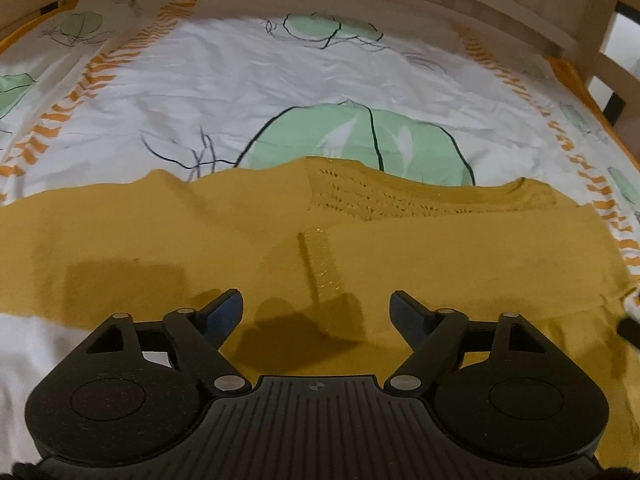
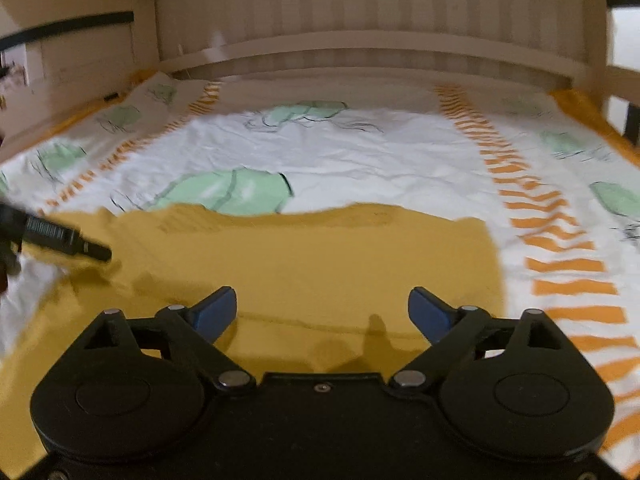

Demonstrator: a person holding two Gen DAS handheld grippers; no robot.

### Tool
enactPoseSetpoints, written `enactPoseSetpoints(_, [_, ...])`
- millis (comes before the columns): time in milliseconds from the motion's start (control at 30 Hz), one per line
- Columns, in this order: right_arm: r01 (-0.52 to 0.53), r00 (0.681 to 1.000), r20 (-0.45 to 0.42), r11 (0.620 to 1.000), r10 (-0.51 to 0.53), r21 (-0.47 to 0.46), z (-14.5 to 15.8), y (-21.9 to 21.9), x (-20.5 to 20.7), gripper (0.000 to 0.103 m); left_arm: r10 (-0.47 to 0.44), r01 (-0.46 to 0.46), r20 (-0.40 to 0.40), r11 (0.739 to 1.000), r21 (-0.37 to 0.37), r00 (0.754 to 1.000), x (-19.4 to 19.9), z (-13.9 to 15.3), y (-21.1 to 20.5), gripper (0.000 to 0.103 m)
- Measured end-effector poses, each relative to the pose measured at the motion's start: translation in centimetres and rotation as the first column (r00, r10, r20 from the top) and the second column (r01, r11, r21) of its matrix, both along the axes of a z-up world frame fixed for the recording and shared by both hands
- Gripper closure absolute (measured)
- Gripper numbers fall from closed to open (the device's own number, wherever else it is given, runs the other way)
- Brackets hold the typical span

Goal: Fold small clothes

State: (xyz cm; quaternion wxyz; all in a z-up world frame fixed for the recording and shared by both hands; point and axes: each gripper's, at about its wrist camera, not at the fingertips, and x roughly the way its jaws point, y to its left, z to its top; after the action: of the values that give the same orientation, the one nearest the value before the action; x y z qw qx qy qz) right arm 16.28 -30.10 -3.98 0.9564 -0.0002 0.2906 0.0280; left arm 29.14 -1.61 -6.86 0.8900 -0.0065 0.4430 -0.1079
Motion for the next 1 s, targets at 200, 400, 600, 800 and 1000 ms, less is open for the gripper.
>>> enactPoseSetpoints(200, [-0.022,1.0,-0.012,1.0,0.022,-0.01,-2.4,0.2,-0.9,0.008,0.008,-0.01,-0.074,1.0,-0.024,0.997,1.5,-1.6,-1.1,0.041])
enactPoseSetpoints(400, [0.013,0.999,-0.034,0.992,-0.008,0.129,-3.5,-2.2,-1.1,0.008,0.042,-0.043,-0.029,0.999,-0.006,0.999,1.5,-1.5,-1.6,0.084])
enactPoseSetpoints(600, [0.006,1.0,-0.016,0.991,-0.004,0.131,-3.5,-2.0,-1.5,0.007,0.088,-0.088,0.047,0.996,-0.016,0.995,1.6,0.8,-1.3,0.098])
enactPoseSetpoints(800, [-0.011,1.0,0.006,0.994,0.01,0.107,-2.6,-1.7,-1.9,0.007,0.135,-0.139,0.14,0.99,0.016,0.981,1.8,4.1,1.0,0.102])
enactPoseSetpoints(1000, [-0.001,1.0,0.003,0.993,0.001,0.122,-2.6,-1.9,-1.7,0.007,0.145,-0.145,0.041,0.989,-0.011,0.989,2.8,2.4,2.7,0.1])
